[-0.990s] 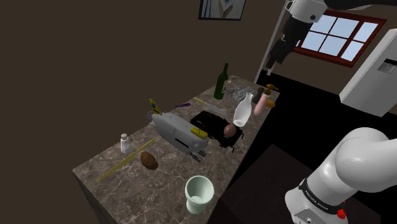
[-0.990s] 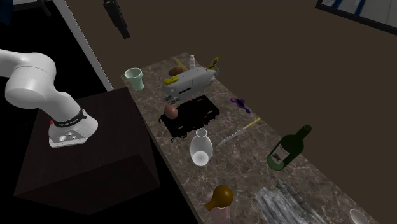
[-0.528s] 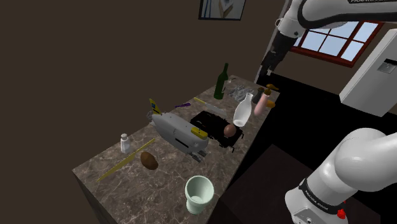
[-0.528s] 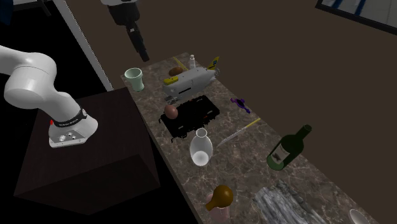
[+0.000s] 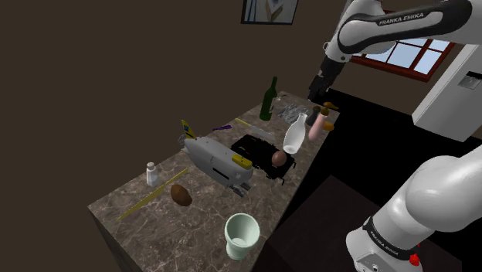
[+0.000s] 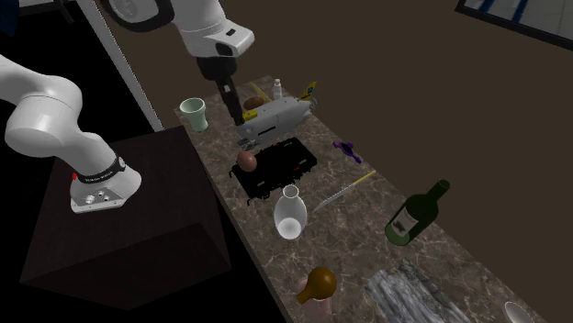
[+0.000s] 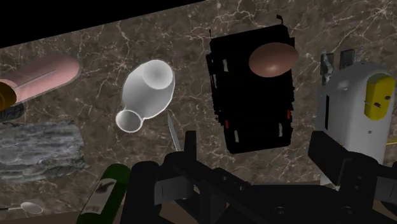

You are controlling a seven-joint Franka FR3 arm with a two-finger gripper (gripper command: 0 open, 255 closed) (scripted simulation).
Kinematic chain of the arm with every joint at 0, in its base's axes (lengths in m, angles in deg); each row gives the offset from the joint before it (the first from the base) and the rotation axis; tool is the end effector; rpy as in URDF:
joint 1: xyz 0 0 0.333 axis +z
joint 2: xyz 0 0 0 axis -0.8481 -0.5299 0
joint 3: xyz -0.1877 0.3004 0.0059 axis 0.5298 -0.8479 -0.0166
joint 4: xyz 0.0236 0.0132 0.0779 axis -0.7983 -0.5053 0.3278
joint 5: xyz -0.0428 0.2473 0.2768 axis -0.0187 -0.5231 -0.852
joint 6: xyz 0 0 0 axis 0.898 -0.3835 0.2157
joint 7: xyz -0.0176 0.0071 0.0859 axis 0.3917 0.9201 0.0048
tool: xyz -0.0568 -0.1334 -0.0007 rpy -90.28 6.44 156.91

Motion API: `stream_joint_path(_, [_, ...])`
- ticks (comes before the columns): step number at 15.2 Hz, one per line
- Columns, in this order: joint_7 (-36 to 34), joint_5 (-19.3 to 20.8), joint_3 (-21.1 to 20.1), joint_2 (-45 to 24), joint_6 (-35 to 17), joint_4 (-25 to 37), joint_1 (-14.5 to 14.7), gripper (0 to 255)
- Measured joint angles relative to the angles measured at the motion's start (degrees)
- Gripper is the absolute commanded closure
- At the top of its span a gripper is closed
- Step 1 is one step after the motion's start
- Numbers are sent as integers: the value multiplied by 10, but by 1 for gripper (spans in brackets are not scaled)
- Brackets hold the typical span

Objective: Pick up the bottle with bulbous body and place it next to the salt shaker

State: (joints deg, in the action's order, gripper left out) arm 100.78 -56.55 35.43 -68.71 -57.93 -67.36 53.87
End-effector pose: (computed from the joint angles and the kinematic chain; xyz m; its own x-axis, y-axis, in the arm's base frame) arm 0.4006 -0.1698 0.5058 0.9928 -0.0018 0.1198 -0.0073 -0.9989 0.0455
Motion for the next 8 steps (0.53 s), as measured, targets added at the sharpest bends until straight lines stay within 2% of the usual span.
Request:
stream_joint_path(3, [31, -12, 25, -50, -32, 12, -4, 0])
stream_joint_path(8, [90, -54, 61, -156, -78, 55, -10, 0])
